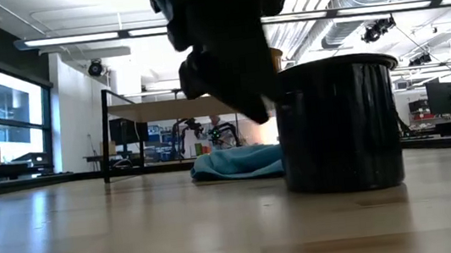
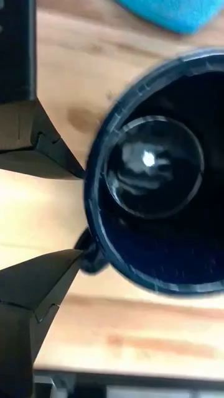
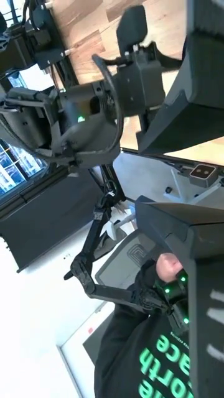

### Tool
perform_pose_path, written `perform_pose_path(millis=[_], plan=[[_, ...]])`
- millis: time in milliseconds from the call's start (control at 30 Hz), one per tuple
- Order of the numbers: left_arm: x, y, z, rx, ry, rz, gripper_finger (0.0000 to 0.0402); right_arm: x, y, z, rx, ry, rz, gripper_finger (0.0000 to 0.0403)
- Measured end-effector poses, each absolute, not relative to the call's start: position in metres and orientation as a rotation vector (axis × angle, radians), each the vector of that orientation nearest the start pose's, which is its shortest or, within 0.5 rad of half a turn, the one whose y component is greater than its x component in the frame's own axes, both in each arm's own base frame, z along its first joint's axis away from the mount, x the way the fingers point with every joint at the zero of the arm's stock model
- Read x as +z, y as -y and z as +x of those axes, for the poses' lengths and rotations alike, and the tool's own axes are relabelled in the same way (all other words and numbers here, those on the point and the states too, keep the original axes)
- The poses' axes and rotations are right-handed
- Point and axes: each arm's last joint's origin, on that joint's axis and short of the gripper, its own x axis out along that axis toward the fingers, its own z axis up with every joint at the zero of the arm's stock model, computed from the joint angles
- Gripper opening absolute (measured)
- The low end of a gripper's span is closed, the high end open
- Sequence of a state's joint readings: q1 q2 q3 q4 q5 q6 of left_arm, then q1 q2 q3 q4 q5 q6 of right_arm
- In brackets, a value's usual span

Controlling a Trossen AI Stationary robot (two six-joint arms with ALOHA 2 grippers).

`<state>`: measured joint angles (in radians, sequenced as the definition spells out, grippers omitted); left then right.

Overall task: Stack small to large cups/mugs on shelf
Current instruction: Put the dark blue mug on the shelf

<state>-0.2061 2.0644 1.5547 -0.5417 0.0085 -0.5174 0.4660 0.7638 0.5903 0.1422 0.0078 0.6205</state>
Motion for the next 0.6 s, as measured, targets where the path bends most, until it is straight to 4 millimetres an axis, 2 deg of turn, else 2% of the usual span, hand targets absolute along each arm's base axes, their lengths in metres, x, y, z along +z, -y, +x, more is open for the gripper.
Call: perform_pose_path(millis=[333,600], plan=[[0.193,0.091,0.439,0.103,-0.916,-0.486,0.0184,0.300,-0.080,0.158,0.441,-0.178,0.609,0.0129],[0.189,0.088,0.434,0.127,-0.976,-0.447,0.0184,0.300,-0.087,0.155,0.483,-0.193,0.609,0.0129]])
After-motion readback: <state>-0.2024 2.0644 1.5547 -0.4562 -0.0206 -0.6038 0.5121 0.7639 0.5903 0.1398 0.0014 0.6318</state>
